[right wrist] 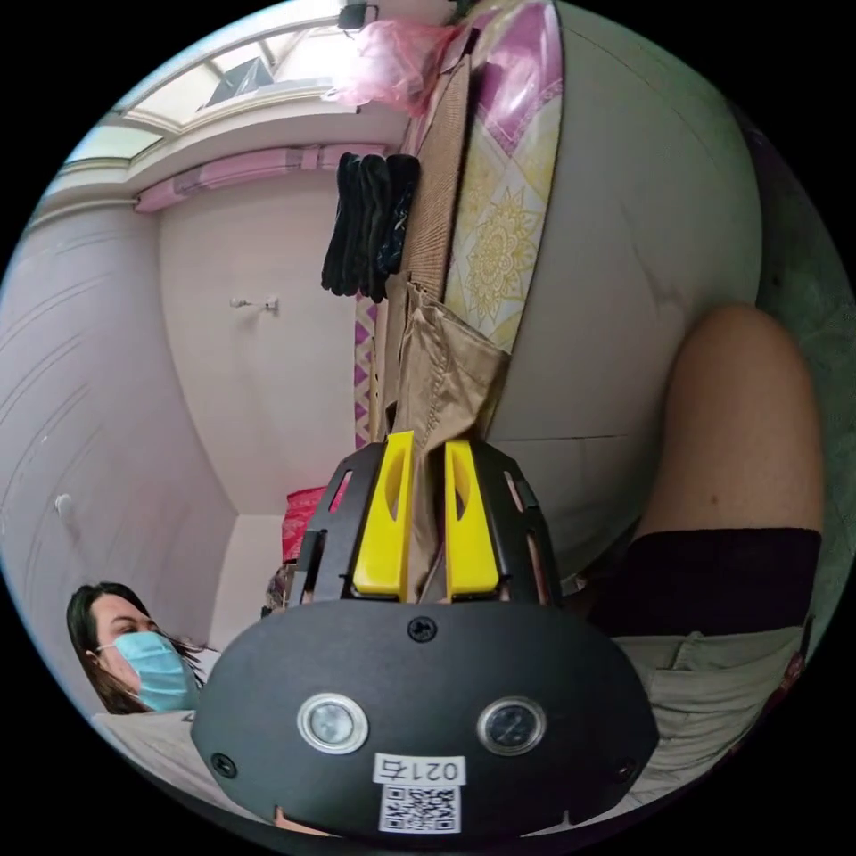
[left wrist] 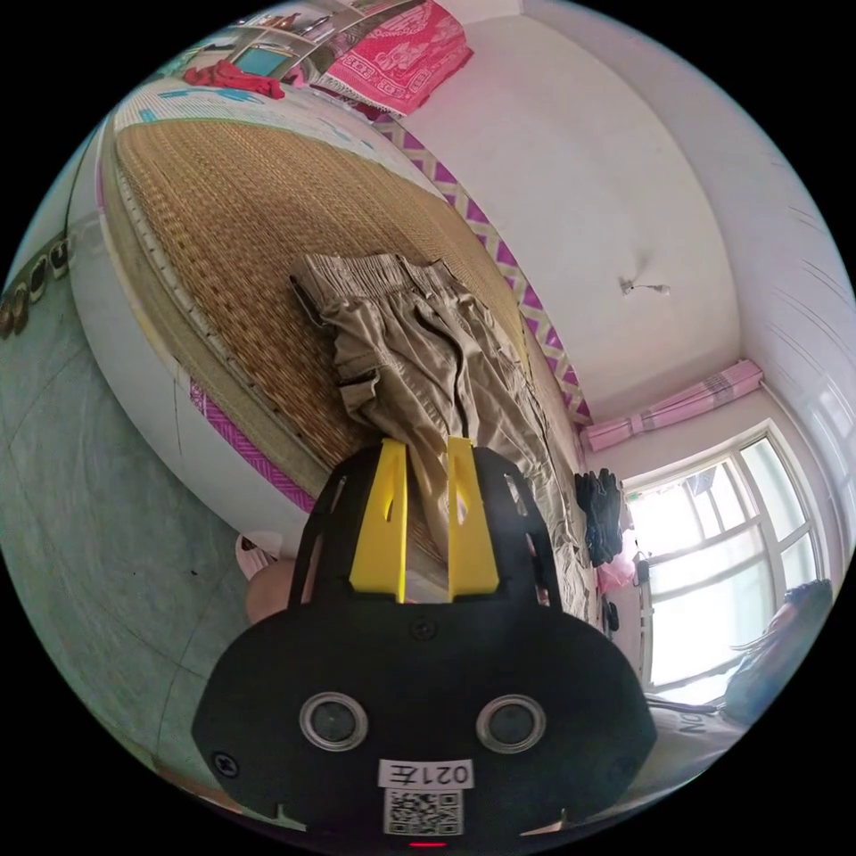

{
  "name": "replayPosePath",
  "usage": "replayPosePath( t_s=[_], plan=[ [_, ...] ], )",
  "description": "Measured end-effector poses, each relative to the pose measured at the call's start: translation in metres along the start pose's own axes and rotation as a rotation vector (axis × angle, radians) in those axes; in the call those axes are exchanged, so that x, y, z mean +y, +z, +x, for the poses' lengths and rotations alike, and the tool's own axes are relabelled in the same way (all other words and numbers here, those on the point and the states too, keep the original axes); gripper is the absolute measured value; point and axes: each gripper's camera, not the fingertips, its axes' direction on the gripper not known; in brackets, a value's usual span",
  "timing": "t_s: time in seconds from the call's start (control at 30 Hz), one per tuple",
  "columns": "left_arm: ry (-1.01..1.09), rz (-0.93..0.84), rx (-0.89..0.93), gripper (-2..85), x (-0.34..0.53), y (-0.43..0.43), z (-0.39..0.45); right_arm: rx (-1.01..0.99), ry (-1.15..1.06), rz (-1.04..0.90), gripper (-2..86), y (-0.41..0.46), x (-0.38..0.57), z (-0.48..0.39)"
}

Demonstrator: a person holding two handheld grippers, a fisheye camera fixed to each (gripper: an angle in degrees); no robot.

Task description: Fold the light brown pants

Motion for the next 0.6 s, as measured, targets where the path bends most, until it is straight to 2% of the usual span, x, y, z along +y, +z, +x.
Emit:
replayPosePath(
  t_s=[0.13,0.23,0.4,0.47,0.6],
  plan=[
    [-0.013,-0.009,0.009,0.4,-0.021,0.006,0.001,-0.091,0.018,0.004,0.1,-0.001,-0.015,0.002],
    [0.056,-0.016,0.012,-0.6,-0.040,-0.003,0.025,-0.149,-0.071,-0.029,-0.5,0.001,-0.031,-0.021],
    [0.293,-0.039,-0.073,-0.9,-0.094,-0.015,0.120,-0.231,-0.268,-0.128,-0.7,0.030,-0.082,-0.101],
    [0.409,-0.066,-0.139,-0.9,-0.136,-0.008,0.178,-0.220,-0.344,-0.160,-0.7,0.051,-0.107,-0.136],
    [0.512,-0.150,-0.209,-0.9,-0.219,0.030,0.254,-0.158,-0.438,-0.246,-0.8,0.127,-0.176,-0.204]
  ],
)
